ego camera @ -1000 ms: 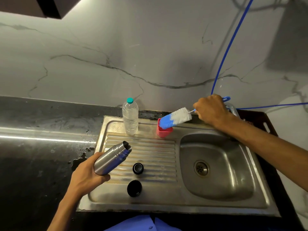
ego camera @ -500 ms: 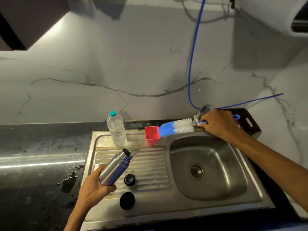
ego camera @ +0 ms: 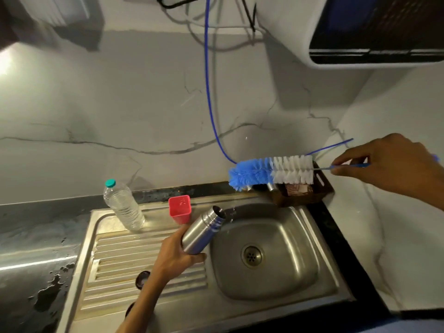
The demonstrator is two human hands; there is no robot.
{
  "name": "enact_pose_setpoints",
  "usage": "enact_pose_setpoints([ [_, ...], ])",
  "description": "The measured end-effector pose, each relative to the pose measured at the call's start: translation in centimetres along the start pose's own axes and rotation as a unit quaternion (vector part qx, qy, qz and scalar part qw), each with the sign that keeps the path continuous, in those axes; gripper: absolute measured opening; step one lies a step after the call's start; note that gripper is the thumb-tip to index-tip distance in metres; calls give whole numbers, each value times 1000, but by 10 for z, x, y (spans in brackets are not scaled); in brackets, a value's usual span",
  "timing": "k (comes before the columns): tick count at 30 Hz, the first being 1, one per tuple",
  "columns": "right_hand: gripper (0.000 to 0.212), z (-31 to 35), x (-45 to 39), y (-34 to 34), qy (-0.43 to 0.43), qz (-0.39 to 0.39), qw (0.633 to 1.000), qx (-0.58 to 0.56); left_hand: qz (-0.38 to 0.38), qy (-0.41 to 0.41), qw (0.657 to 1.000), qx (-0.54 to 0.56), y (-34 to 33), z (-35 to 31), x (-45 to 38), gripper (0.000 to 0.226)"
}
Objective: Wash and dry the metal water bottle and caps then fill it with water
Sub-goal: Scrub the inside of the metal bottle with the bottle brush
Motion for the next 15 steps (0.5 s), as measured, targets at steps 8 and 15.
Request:
enact_pose_setpoints([
  [8,20,-59,13,18,15,23,999,-42,-8,-22,999,29,-62,-78,-43,82],
  [15,19,-107,20,14,29,49,998,-22,-69,-30,996,50,-92,-116,-49,85],
])
Point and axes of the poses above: each hand's wrist, its own x-axis away from the middle knuckle, its own y-axis out of the back of the hand, z = x × y, the point moved 8 cm from there along -x, towards the middle knuckle, and after that the axes turned 11 degrees about -x, right-handed, at the moved point
